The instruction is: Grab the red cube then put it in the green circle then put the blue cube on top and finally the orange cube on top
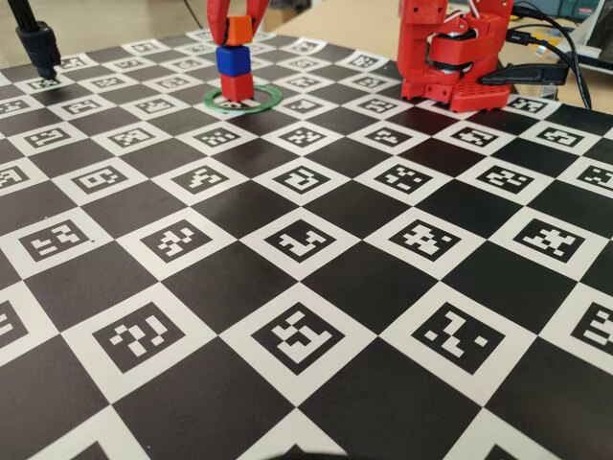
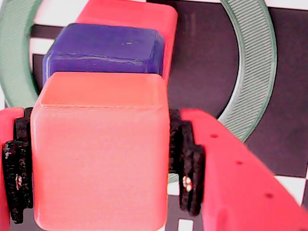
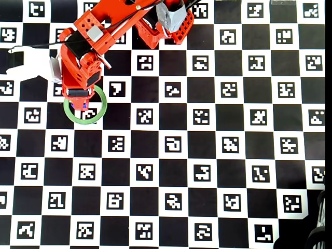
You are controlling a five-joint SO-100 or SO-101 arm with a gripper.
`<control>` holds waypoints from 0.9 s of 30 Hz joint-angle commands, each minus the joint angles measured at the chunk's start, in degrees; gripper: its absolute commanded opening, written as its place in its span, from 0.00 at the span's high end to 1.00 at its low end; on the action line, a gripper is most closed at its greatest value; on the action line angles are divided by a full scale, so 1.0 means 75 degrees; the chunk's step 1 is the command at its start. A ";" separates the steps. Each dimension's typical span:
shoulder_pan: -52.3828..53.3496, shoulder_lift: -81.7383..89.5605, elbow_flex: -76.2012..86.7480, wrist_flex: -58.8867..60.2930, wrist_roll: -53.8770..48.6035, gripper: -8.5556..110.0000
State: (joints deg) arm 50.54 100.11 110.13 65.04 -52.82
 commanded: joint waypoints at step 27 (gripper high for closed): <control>0.0117 0.0328 -0.0879 0.0059 0.0234 0.91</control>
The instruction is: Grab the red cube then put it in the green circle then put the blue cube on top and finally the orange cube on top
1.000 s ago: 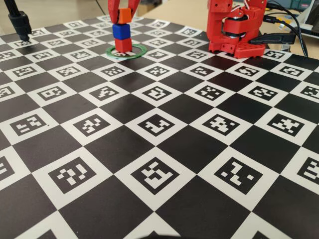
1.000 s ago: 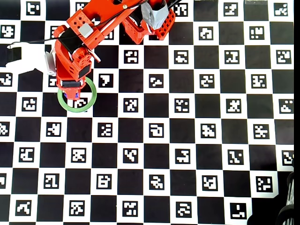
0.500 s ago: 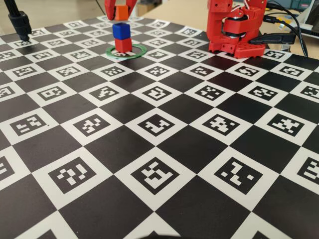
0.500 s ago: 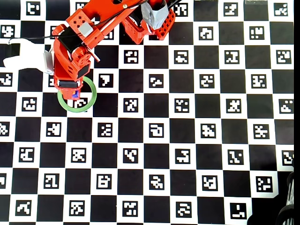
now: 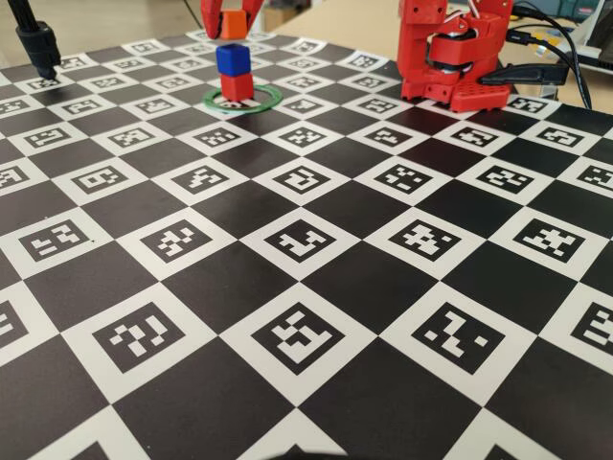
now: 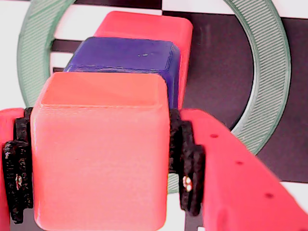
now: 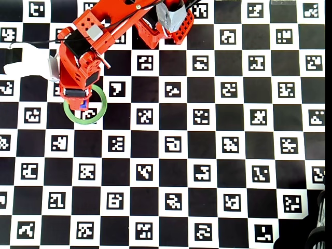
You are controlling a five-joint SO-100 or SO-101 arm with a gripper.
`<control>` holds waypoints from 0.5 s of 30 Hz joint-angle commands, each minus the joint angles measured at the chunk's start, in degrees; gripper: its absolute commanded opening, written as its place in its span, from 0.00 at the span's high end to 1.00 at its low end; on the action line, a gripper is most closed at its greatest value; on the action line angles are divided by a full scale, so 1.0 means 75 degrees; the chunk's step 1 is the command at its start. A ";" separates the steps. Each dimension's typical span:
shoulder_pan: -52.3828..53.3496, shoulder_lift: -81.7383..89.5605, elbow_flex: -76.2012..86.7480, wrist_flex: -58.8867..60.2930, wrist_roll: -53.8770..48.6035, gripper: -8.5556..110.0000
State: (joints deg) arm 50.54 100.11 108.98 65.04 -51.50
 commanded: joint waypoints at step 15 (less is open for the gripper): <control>0.0117 0.0270 -0.0563 -0.0047 0.0035 0.91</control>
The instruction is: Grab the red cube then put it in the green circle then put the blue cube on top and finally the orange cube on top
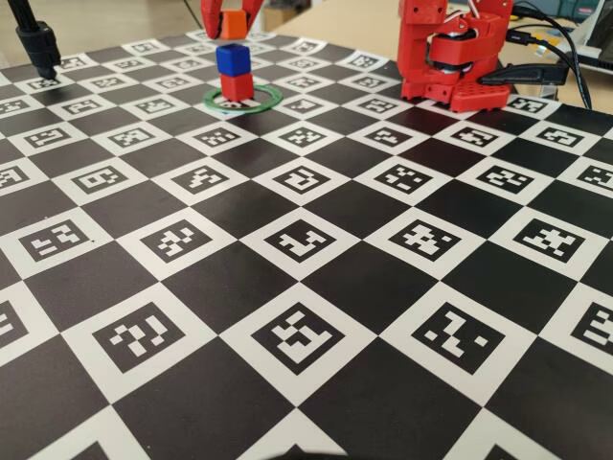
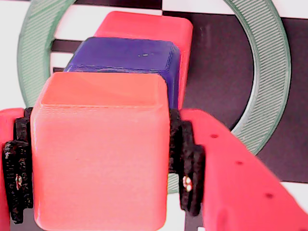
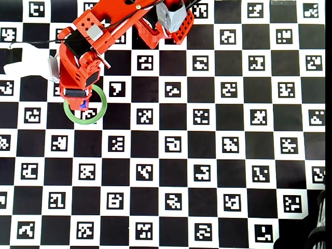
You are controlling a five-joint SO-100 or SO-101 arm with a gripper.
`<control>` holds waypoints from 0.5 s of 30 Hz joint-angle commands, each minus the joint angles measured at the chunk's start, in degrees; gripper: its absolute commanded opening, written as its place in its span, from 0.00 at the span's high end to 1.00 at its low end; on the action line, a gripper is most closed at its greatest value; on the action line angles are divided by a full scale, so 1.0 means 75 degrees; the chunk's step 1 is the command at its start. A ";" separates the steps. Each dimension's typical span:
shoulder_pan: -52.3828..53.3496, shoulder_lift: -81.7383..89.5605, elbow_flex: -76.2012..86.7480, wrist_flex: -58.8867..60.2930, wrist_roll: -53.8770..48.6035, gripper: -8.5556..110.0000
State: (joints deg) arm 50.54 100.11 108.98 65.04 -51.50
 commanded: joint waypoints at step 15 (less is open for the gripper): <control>0.0117 0.0129 -0.0445 -0.0199 -0.0023 0.91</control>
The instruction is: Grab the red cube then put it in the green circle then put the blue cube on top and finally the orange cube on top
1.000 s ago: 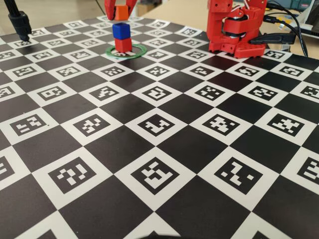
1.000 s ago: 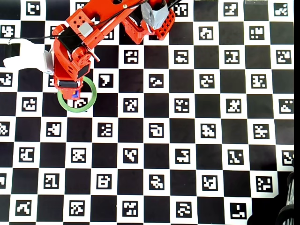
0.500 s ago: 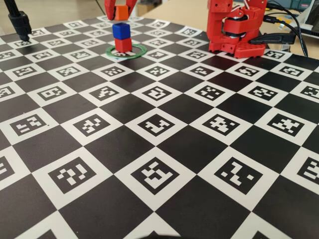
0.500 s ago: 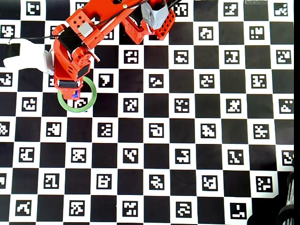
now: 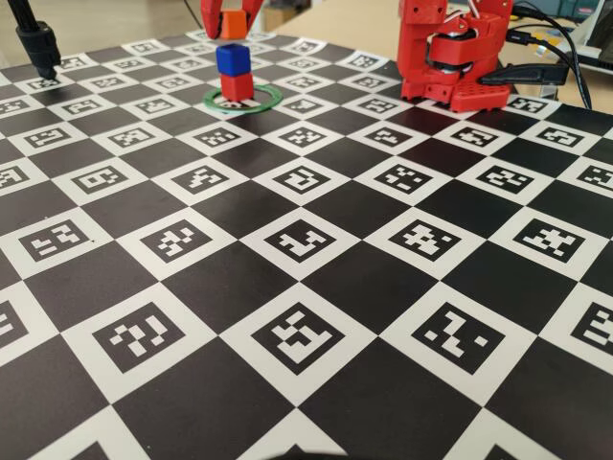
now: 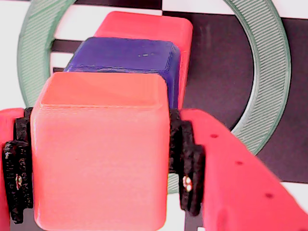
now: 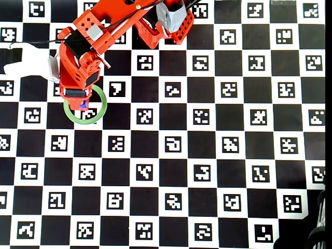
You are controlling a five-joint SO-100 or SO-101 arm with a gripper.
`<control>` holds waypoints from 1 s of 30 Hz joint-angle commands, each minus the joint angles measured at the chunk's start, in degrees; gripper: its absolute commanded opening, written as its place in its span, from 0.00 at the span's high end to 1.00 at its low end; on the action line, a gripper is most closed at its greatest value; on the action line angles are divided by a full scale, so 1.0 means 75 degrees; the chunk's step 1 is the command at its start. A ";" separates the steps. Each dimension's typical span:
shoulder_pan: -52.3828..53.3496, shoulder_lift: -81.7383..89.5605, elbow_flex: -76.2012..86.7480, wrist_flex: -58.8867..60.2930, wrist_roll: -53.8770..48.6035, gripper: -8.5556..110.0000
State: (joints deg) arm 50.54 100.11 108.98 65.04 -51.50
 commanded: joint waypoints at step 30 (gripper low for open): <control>0.0035 0.0152 0.0059 -0.0387 -0.0070 0.91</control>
State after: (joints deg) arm 50.54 100.11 109.95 63.11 -51.50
